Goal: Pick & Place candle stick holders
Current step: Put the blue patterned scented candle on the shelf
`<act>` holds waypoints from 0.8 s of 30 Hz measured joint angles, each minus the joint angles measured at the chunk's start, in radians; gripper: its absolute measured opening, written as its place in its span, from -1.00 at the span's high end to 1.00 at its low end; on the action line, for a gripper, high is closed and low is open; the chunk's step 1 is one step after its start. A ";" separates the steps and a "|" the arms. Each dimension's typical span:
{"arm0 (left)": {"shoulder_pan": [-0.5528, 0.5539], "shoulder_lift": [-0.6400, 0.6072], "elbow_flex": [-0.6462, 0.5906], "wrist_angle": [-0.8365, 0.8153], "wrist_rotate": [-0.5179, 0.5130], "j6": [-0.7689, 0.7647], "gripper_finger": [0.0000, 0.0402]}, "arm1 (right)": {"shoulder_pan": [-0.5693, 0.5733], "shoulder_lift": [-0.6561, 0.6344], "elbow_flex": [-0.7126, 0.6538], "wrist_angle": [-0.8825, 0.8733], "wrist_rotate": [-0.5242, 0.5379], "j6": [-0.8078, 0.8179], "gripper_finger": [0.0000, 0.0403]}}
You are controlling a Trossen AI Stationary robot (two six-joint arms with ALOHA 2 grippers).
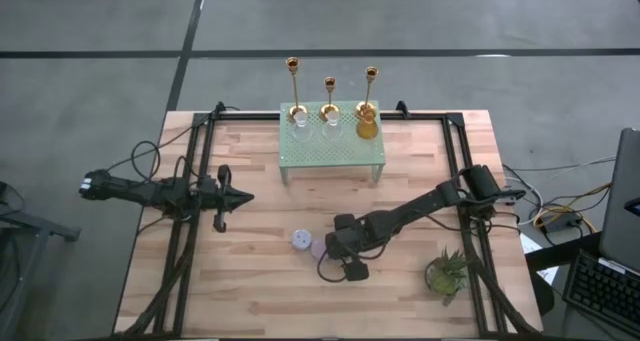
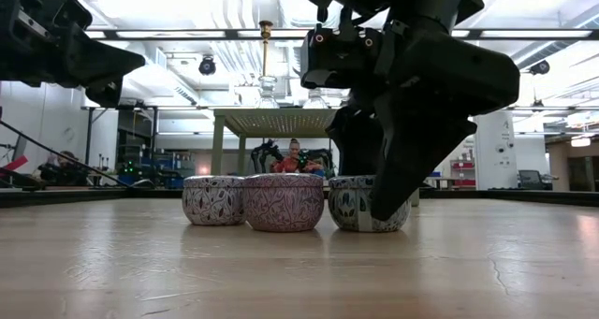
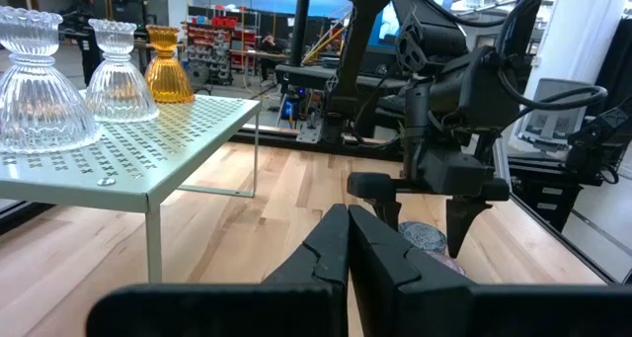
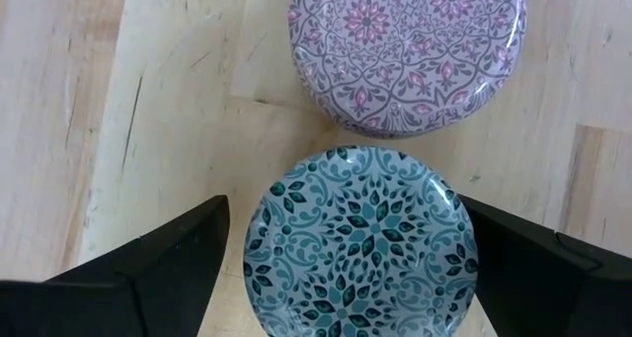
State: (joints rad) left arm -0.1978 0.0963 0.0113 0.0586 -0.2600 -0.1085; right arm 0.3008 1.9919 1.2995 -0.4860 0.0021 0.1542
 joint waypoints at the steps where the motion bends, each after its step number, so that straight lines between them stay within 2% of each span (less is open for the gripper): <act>1: 0.000 0.000 0.000 0.000 0.000 0.000 0.95 | 0.000 0.000 0.000 -0.002 0.000 0.000 -0.81; 12: 0.000 0.000 0.000 0.000 0.000 0.000 0.95 | 0.000 0.000 0.000 -0.004 -0.002 0.002 -0.48; 24: 0.000 0.000 0.000 0.000 0.000 0.000 0.95 | 0.000 -0.035 0.000 -0.015 -0.002 0.002 -0.50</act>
State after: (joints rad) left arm -0.1981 0.0963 0.0113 0.0583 -0.2601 -0.1085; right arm 0.3004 1.9565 1.2999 -0.5006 0.0006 0.1566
